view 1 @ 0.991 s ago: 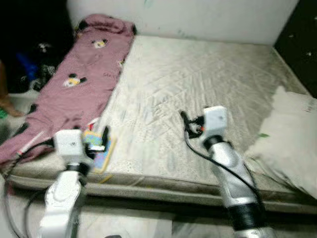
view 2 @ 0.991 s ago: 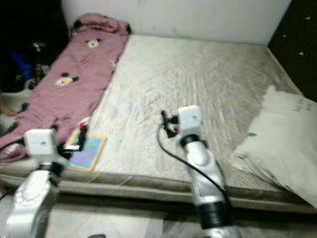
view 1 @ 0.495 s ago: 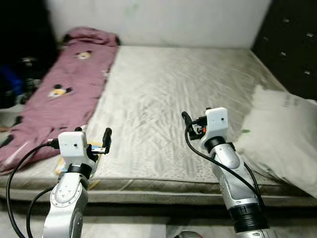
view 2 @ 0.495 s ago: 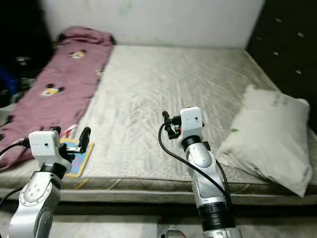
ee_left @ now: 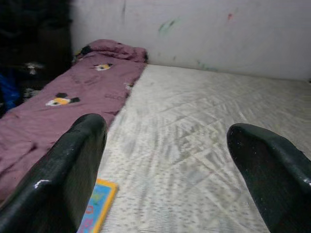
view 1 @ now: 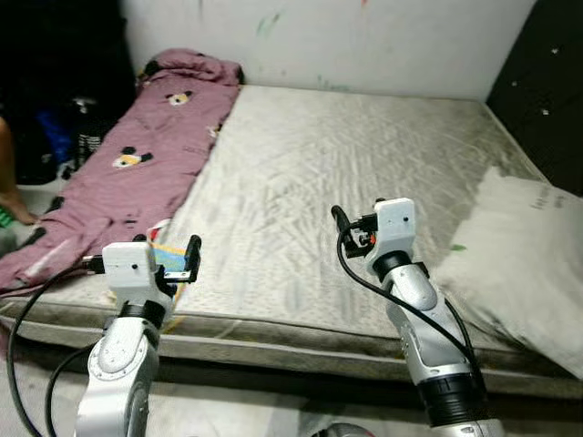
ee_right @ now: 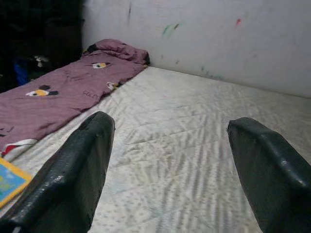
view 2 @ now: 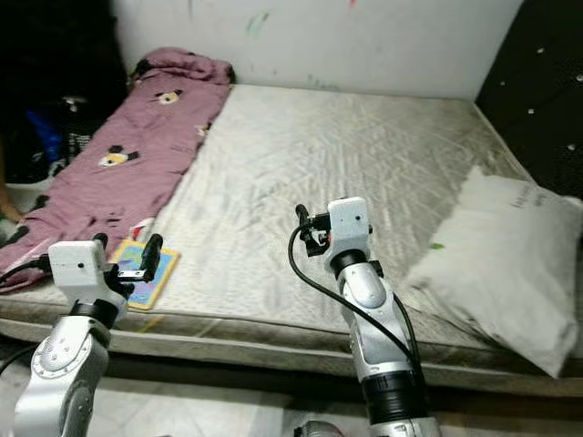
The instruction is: Clean up the room
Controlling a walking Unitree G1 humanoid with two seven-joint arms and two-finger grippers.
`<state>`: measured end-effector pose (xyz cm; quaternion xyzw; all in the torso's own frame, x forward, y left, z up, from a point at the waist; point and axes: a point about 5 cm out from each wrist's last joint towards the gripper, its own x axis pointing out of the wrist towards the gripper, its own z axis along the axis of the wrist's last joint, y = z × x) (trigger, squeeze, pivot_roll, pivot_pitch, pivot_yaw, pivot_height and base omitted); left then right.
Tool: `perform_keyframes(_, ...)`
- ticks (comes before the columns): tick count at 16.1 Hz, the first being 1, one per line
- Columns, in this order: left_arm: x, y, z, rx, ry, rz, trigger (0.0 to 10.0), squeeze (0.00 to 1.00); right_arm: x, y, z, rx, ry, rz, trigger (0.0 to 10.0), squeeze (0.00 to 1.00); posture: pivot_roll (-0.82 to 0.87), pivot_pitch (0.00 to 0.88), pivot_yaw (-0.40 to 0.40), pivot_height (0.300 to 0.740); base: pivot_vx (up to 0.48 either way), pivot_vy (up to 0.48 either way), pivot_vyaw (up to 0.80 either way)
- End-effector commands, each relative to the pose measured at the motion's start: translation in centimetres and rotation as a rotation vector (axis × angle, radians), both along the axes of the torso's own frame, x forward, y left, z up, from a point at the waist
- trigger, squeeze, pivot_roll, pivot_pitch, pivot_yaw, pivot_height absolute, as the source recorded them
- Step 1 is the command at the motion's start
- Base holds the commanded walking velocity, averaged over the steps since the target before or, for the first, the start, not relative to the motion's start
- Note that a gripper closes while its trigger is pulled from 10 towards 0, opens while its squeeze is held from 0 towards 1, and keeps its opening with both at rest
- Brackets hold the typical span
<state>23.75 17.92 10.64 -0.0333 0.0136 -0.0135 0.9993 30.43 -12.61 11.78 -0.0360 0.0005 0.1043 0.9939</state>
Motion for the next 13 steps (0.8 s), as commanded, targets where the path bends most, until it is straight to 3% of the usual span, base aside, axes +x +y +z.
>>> perform_keyframes(1,0.16,-0.21,0.05,-0.002,0.004,-0.007,10.0,0.0,0.18,-0.21,0.07,0.0,0.0,-0.004,10.0,0.0,-0.07,0.0,-0.024,0.74,0.0,-0.307,0.0)
perform_keyframes(8,0.15,-0.39,0.03,-0.011,0.006,-0.011,10.0,0.0,0.15,-0.27,0.11,-0.01,-0.002,-0.002,10.0,0.0,-0.08,0.0,-0.027,0.74,0.0,-0.306,0.0)
perform_keyframes(13,0.11,-0.54,0.19,-0.034,-0.012,-0.031,10.0,0.0,0.15,-0.29,0.13,-0.013,-0.004,-0.002,10.0,0.0,-0.08,0.0,-0.028,0.74,0.0,0.0,0.0)
